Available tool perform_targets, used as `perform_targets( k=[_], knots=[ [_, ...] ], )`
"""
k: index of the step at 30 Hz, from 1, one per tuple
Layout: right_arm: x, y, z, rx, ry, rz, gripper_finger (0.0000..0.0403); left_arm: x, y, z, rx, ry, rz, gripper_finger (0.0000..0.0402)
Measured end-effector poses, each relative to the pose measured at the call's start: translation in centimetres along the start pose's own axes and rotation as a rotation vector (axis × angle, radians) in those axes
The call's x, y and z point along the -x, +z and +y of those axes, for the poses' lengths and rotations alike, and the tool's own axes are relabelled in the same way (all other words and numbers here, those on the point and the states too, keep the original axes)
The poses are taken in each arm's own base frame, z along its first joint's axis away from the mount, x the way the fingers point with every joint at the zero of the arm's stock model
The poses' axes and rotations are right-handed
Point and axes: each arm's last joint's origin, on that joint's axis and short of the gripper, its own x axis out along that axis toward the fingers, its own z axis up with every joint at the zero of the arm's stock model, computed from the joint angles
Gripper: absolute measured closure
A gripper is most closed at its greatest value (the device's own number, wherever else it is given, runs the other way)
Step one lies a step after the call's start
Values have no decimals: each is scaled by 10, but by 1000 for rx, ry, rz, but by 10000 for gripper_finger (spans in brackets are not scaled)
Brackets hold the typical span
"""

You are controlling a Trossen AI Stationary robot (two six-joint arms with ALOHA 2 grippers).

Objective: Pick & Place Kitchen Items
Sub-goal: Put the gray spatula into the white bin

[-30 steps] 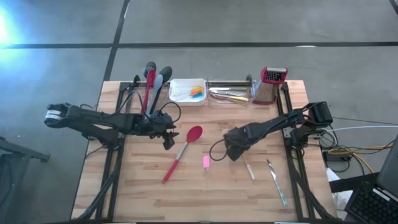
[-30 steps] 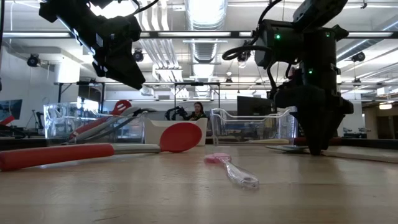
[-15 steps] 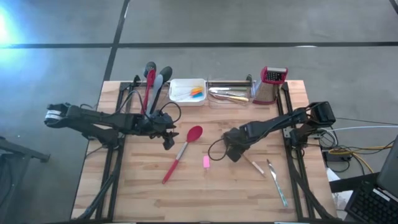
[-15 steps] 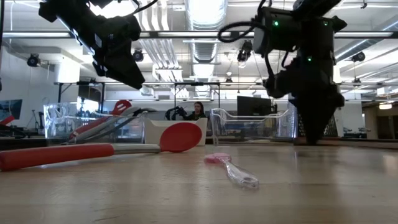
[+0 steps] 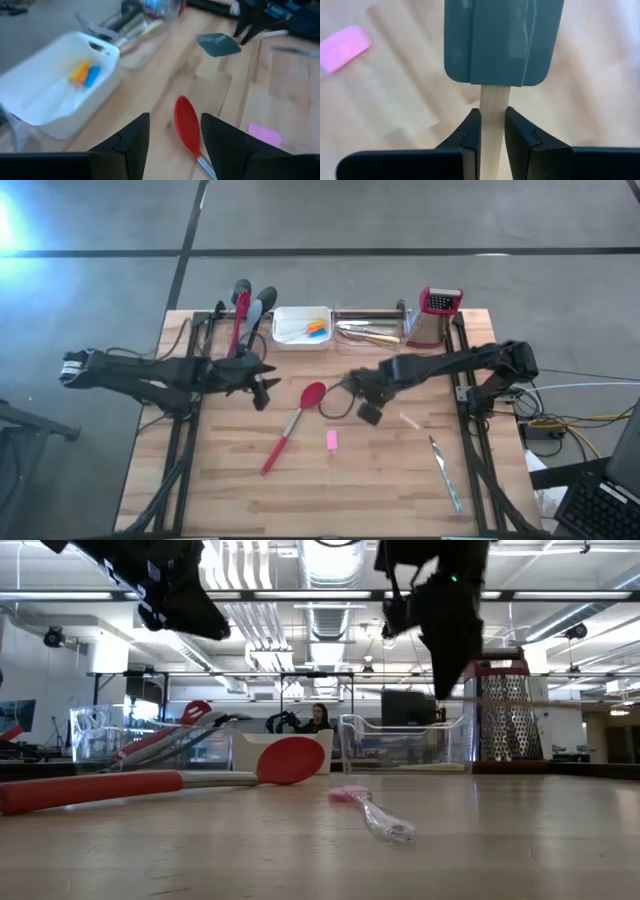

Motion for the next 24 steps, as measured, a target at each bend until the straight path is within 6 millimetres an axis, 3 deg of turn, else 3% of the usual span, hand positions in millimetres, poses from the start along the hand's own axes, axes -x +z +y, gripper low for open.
perform_targets(
  k=[7,12,18,24],
  knots=[
    [54,40,-35,47,-150,-141,358,21,7,7,21,-8,-90,220],
    [76,55,-54,40,-166,-196,358,26,10,10,43,42,-139,220],
    [107,65,-39,99,2,-472,358,12,17,3,-17,53,-241,220],
    [135,55,-13,191,122,-651,358,-10,12,-6,-70,17,-353,220]
  ],
)
